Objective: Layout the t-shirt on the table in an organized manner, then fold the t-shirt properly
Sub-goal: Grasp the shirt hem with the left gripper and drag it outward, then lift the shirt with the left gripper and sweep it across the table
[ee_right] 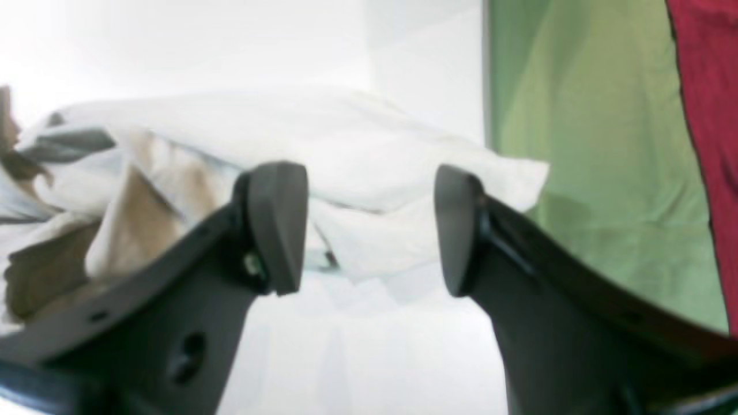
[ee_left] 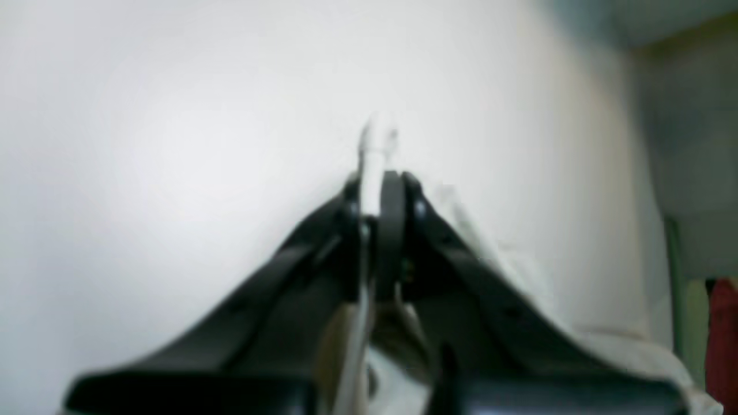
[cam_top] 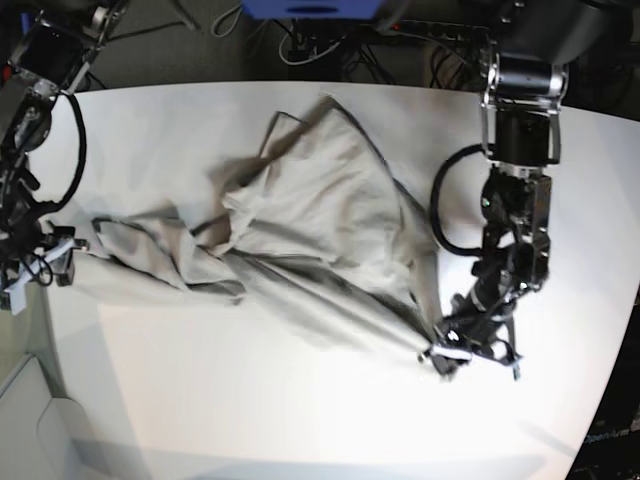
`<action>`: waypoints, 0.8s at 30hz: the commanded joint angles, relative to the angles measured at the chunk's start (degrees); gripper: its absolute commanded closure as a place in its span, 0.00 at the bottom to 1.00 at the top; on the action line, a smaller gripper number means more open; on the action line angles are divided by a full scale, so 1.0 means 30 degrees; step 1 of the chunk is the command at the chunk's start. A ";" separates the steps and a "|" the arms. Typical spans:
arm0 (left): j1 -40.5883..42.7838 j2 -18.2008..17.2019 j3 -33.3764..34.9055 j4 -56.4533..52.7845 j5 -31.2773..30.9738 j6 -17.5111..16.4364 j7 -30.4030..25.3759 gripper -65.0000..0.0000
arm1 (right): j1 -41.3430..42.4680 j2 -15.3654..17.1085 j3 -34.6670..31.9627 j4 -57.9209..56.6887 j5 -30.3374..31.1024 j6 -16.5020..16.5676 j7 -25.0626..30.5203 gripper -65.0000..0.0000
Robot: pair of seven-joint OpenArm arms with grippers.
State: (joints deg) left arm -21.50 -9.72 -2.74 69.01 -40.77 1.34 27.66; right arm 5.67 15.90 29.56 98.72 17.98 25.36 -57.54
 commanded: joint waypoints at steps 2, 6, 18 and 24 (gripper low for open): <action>-0.0644 -0.0351 -0.0390 0.3003 -0.0138 -0.0228 -0.0414 0.99 | 0.0322 0.0370 0.0066 0.0369 0.0176 0.0439 0.0440 0.45; -0.0703 -0.0674 -0.0683 0.7281 -0.0138 -0.0228 0.0348 0.99 | 0.0322 0.0458 0.0066 0.0369 0.0176 0.0439 0.0440 0.45; -0.1465 -0.0791 -0.2441 1.3523 -0.0108 -0.0228 0.3014 0.99 | 0.0117 0.0458 0.0183 0.0369 0.0117 0.0439 0.0440 0.45; -0.2139 -0.0937 -0.5723 1.3494 -0.0108 -0.0287 0.3044 0.99 | -0.0704 0.0751 0.0212 0.0398 0.0117 0.0439 0.0440 0.45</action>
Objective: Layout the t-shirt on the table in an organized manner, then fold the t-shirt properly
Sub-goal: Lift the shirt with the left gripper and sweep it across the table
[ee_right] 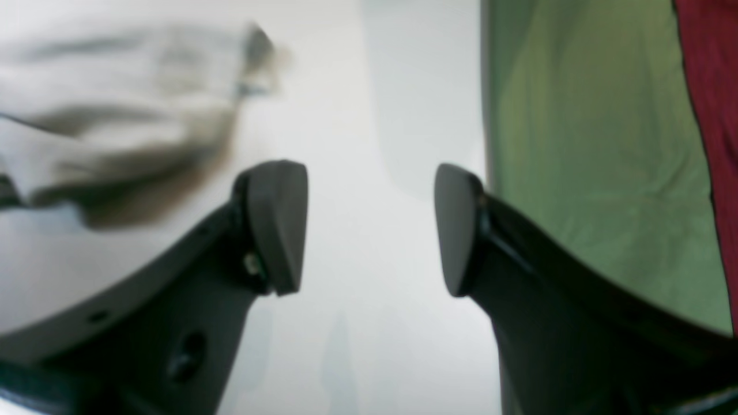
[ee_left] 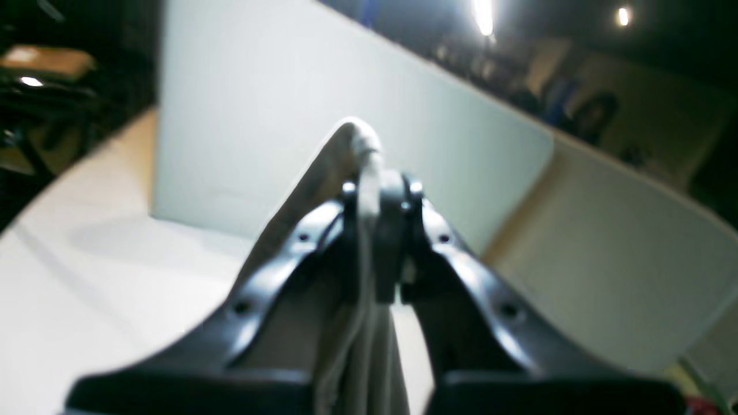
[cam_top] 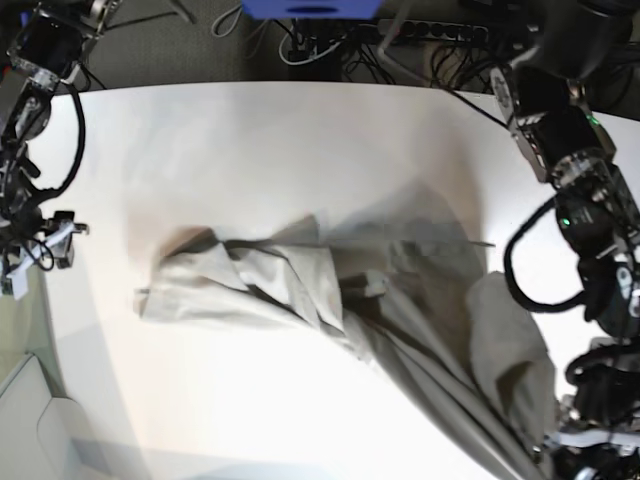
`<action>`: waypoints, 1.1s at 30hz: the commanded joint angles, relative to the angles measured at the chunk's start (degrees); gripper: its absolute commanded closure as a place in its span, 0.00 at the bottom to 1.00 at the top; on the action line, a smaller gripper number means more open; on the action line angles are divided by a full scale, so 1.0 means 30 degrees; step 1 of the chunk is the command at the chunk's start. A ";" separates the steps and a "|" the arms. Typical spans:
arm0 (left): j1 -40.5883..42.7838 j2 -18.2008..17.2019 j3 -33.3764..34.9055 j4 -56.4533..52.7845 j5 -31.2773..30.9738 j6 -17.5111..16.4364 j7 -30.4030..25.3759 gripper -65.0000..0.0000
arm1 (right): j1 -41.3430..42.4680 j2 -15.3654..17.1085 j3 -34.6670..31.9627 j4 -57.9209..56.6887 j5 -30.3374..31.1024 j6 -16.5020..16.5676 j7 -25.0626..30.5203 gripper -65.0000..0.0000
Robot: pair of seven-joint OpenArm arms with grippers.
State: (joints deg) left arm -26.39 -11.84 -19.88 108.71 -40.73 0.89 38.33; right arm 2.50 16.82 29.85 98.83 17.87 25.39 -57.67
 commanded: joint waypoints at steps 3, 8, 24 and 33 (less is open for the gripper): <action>-0.0595 -0.0993 -0.1007 0.0263 -0.0123 -0.0134 -0.0512 0.99 | 0.0001 0.0445 0.0117 0.0362 0.0154 0.0431 0.0600 0.45; -0.0595 -0.2721 -0.1242 0.0234 0.0082 -0.0193 -0.0717 0.99 | -0.0263 0.0416 0.0147 0.0567 0.0154 0.0431 0.0659 0.45; 0.0959 -0.0494 0.3476 0.1963 -0.1910 -0.0046 -0.0512 0.99 | -0.0937 0.0064 0.0147 0.2384 0.0154 0.0431 0.0542 0.45; 0.3215 0.2641 1.2853 0.0351 0.1313 -0.0222 -0.0717 0.99 | -0.1552 0.0328 0.0147 0.2384 0.0125 0.0431 0.0483 0.45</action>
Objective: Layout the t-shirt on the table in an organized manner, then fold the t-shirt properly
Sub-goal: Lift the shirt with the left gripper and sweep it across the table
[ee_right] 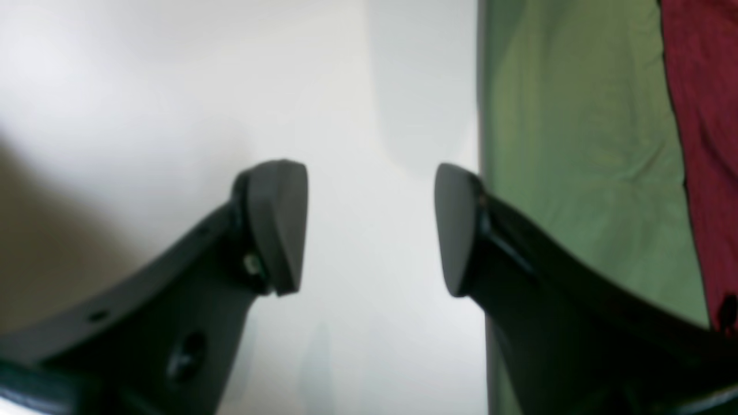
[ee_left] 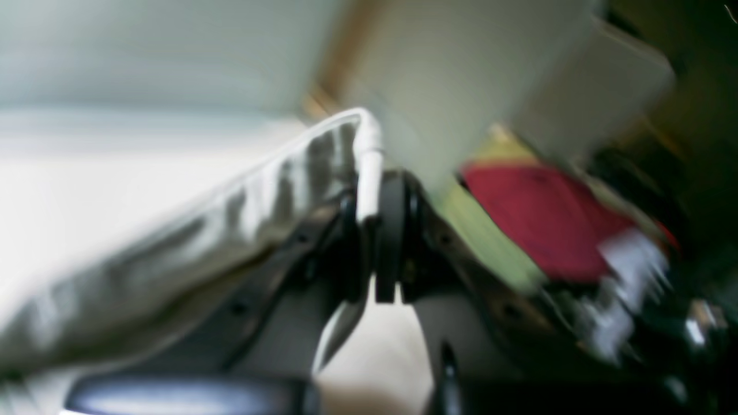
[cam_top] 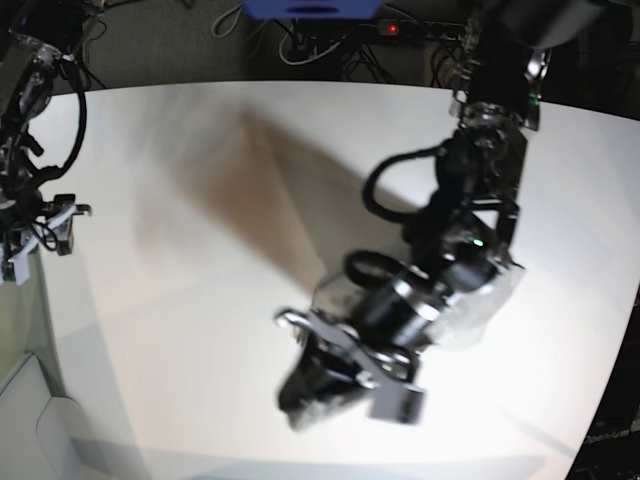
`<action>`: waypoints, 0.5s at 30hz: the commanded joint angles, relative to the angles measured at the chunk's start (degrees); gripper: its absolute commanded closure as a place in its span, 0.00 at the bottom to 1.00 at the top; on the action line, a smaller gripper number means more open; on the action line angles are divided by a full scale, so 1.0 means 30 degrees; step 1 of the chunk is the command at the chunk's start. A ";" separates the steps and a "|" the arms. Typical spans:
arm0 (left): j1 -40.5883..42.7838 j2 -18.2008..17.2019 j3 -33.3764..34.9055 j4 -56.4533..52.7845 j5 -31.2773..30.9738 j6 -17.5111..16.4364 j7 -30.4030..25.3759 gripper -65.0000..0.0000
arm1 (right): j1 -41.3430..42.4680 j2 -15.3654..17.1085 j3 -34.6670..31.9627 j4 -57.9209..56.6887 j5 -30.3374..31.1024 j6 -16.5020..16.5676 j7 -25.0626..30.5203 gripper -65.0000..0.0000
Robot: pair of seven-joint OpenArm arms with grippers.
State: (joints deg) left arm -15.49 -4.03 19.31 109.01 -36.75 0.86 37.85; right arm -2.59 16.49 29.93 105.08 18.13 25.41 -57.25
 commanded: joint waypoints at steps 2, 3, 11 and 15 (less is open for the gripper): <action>-0.0010 0.0275 0.1343 -0.0220 0.0778 -0.0215 -0.0556 0.99 | -0.0030 0.0466 0.0118 0.0300 0.0037 0.0424 0.0374 0.45; 0.0078 0.0304 0.1871 -0.0484 0.1101 -0.0215 -0.0556 0.99 | -0.0060 0.0584 0.0118 0.0300 0.0037 0.0424 0.0462 0.45; 0.0253 0.0069 0.4772 -0.2359 0.2068 -0.0215 -0.0381 0.99 | -0.0118 0.1052 0.1700 0.0300 0.0037 0.0424 0.0433 0.45; 0.1015 -0.0048 0.4918 -0.2887 0.2126 -0.0244 -0.0351 0.99 | -0.0001 0.1140 0.2872 0.0300 0.0066 0.0424 0.0374 0.45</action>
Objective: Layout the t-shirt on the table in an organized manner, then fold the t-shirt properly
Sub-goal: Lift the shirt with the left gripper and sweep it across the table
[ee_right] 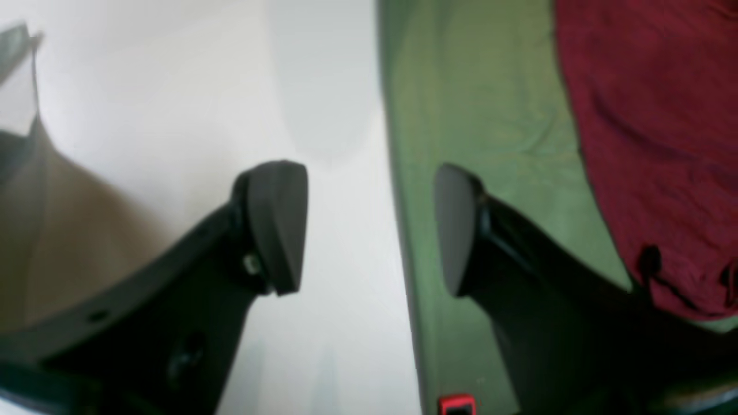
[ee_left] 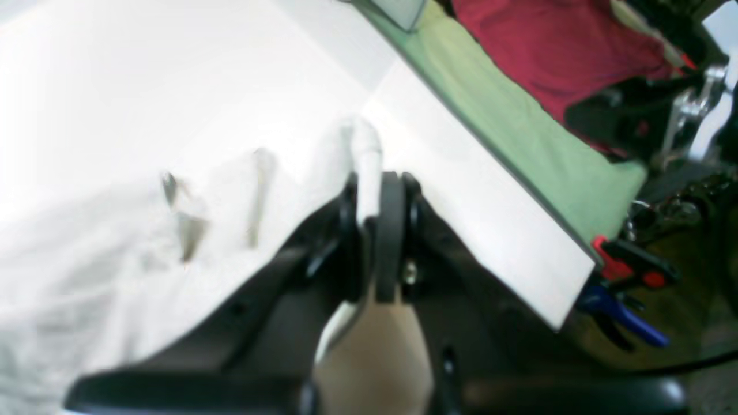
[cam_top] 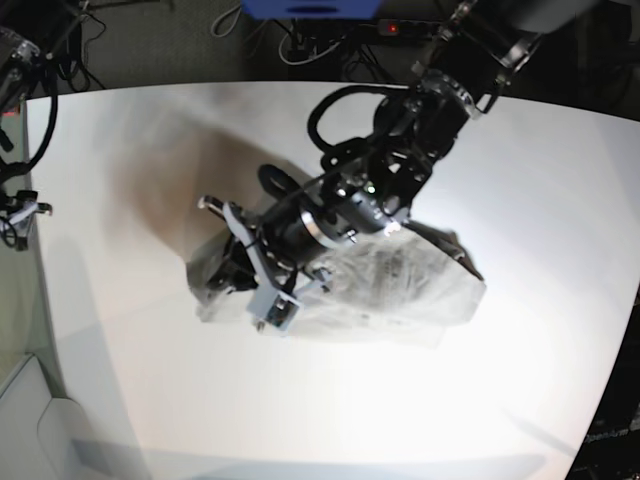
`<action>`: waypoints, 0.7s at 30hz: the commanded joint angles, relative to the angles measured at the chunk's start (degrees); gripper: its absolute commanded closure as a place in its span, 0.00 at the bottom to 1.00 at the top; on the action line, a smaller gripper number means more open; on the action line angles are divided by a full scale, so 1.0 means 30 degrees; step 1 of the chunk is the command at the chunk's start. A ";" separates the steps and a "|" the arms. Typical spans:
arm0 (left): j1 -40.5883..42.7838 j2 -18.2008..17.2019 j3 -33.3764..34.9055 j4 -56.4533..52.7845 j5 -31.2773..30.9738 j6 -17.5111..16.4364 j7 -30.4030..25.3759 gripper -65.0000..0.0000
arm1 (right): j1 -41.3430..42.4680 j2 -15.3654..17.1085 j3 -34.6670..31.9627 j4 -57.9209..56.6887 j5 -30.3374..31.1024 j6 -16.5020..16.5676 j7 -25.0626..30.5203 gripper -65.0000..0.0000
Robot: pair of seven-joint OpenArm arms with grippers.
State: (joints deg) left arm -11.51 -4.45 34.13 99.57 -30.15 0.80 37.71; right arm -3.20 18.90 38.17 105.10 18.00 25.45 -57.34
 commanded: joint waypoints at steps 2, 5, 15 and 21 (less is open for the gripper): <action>-0.0252 -0.0027 0.0799 -0.0062 0.0043 -0.0222 0.0044 0.98 | 0.0203 0.0573 0.0272 0.0293 0.0110 0.0410 0.0403 0.45; -0.0428 -0.0554 0.2177 -0.0648 -0.0103 -0.0222 0.1245 0.98 | 0.0115 0.0661 0.0272 0.0322 0.0110 0.0410 0.0374 0.45; -0.0399 -0.1140 0.3349 -0.1468 -0.0162 -0.0222 0.5729 0.97 | 0.0203 0.0573 0.0155 0.0293 0.0198 0.0410 0.0550 0.45; 0.0100 -0.1755 0.3349 0.0407 -0.0162 -0.0222 0.6286 0.66 | 0.0203 0.0573 0.0155 0.0293 0.0198 0.0410 0.0579 0.45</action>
State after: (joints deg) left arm -10.85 -9.78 44.51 99.92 -30.50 0.60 56.58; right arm -3.38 19.51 38.44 105.12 18.26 25.45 -56.99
